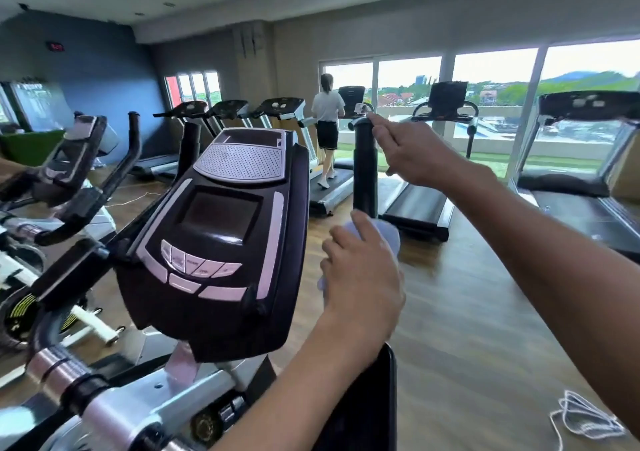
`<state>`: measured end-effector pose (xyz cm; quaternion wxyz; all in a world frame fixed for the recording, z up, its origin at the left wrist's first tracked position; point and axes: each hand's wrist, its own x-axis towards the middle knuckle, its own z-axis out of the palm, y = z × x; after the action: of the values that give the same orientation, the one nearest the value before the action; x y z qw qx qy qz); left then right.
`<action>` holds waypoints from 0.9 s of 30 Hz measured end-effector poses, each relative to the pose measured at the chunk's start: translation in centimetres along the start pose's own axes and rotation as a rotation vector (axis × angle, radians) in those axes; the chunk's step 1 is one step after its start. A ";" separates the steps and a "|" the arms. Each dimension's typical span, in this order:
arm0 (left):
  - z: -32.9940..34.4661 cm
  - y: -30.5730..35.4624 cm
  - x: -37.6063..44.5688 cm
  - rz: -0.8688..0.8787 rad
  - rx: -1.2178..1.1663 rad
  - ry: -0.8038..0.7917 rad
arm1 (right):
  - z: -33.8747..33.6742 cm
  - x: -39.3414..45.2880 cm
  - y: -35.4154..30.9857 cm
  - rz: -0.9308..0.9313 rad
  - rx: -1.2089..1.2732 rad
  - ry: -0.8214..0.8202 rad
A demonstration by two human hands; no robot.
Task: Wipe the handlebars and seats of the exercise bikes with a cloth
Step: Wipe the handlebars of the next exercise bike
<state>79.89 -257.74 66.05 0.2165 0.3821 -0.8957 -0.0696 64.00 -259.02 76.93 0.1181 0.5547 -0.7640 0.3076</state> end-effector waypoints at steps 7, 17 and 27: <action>-0.6 0.3 1.3 -0.055 -0.079 0.051 | 0.4 -0.5 -0.8 -0.004 0.020 0.043; -0.1 0.2 -1.5 -0.085 0.006 -0.080 | 0.7 -0.8 -1.0 -0.007 0.066 0.075; -0.7 2.4 6.9 -0.085 -0.067 0.220 | 0.9 -0.4 -0.4 -0.010 0.150 0.087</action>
<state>74.44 -260.95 69.69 0.3231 0.4177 -0.8466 -0.0662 64.62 -259.32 76.12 0.1107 0.5518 -0.7302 0.3875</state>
